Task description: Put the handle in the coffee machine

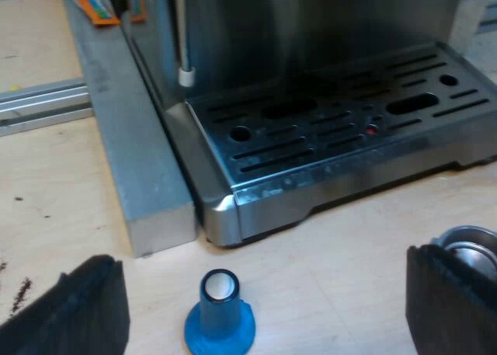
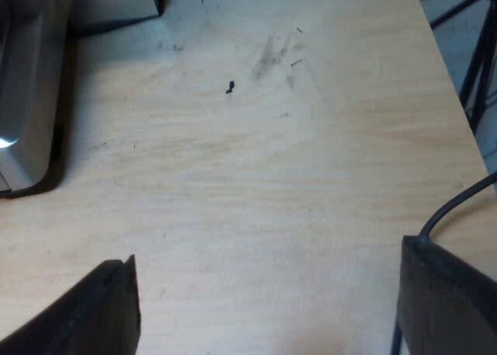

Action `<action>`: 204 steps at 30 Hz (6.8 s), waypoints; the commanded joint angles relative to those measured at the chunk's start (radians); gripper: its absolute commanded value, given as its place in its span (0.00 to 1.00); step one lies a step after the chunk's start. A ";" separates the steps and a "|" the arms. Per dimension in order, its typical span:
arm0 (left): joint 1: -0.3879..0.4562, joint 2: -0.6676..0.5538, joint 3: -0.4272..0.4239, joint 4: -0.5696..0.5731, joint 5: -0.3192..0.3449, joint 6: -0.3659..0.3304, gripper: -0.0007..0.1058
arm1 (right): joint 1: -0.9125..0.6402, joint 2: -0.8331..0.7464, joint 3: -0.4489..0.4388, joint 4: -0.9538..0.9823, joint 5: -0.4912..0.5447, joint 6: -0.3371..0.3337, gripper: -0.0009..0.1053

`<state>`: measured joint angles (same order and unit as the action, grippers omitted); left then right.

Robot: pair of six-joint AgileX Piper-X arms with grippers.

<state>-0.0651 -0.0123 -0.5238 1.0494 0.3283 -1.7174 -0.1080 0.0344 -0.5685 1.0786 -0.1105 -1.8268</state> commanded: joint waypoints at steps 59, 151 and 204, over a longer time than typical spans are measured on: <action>-0.668 0.372 -0.072 -0.014 0.027 0.181 0.70 | 1.027 1.202 -0.318 0.045 0.134 0.418 0.01; -0.668 0.375 -0.203 0.096 -0.126 0.181 0.70 | 1.187 1.286 -0.580 -0.129 0.264 0.649 0.80; -0.668 0.375 -0.122 0.080 -0.010 0.171 0.77 | 1.108 1.677 -0.580 -0.207 0.081 0.470 0.63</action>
<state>-0.7281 0.3614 -0.6445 1.1432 0.3125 -1.5390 1.0007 1.6927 -1.1583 0.8371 -0.0365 -1.3546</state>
